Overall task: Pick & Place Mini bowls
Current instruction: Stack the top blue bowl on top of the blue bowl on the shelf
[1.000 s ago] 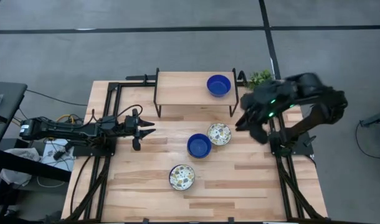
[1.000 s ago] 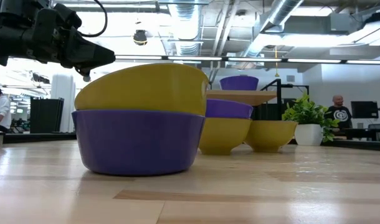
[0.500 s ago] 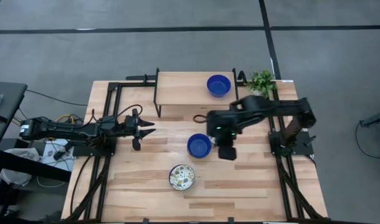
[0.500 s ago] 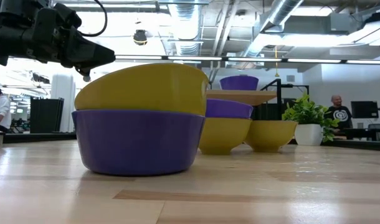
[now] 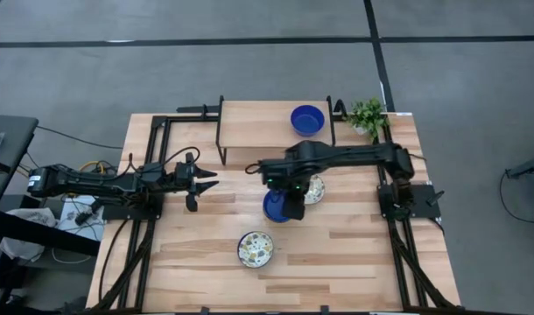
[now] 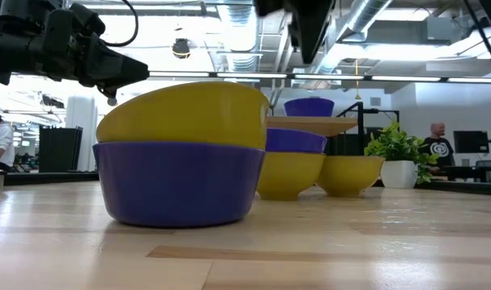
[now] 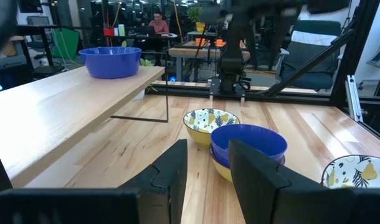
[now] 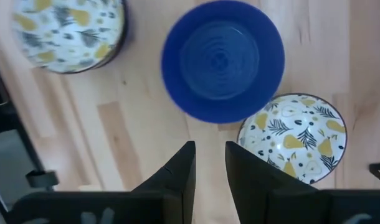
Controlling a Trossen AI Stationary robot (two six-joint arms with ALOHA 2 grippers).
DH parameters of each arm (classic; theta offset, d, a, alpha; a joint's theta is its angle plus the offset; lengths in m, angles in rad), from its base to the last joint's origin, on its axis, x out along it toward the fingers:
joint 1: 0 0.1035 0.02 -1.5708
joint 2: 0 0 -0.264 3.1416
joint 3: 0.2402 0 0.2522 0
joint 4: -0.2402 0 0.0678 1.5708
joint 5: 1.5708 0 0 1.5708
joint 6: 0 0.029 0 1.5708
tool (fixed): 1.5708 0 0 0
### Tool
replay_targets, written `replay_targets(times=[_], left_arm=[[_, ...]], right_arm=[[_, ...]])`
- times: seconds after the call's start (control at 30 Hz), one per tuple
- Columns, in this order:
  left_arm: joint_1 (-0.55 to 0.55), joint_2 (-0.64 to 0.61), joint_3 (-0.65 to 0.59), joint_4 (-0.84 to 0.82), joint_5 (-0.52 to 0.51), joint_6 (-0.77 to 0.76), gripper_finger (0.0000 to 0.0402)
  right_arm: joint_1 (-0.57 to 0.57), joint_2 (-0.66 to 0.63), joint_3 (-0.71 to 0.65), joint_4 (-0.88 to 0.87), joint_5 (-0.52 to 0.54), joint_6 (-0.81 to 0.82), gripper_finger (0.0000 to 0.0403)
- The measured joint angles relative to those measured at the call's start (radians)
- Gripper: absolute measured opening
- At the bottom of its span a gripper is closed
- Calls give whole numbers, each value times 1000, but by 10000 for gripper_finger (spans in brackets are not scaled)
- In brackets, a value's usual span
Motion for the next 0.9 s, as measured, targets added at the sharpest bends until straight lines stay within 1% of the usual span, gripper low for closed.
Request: replay_targets(times=[0.2,0.43,0.7,0.9], left_arm=[[0,0,0,2,0,0,116],[0,0,0,3,0,0,116],[0,0,0,3,0,0,116],[0,0,0,3,0,0,116]], right_arm=[[-41,81,0,3,3,0,77],[-92,146,0,11,3,0,77],[-106,162,0,27,3,0,77],[-103,156,0,-14,7,-11,77]])
